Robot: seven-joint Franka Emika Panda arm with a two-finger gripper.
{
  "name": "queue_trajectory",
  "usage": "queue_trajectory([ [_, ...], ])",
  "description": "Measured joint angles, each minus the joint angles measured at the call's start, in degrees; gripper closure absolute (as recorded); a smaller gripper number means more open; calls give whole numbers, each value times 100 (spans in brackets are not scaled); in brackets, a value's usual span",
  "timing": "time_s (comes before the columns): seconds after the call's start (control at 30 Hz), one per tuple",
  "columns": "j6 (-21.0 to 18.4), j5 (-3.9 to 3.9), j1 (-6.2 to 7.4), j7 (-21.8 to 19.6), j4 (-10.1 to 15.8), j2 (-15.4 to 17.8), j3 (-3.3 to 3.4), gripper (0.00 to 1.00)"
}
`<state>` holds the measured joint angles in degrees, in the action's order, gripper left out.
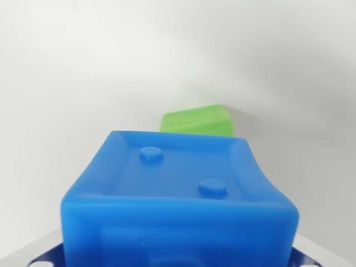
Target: Stack cube
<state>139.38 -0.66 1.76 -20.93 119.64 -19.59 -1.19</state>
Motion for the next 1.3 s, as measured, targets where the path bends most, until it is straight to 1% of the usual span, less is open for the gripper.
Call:
queue_trajectory([
  [0.47, -142, 0, -213, 1003, 94, 237, 0, 100],
  [0.63, -94, 0, -235, 1084, 130, 215, 1, 100],
  [0.83, 143, 0, -234, 1087, 153, -46, 0, 100],
  [1.3, 570, 1, -234, 1087, 172, -444, 0, 100],
])
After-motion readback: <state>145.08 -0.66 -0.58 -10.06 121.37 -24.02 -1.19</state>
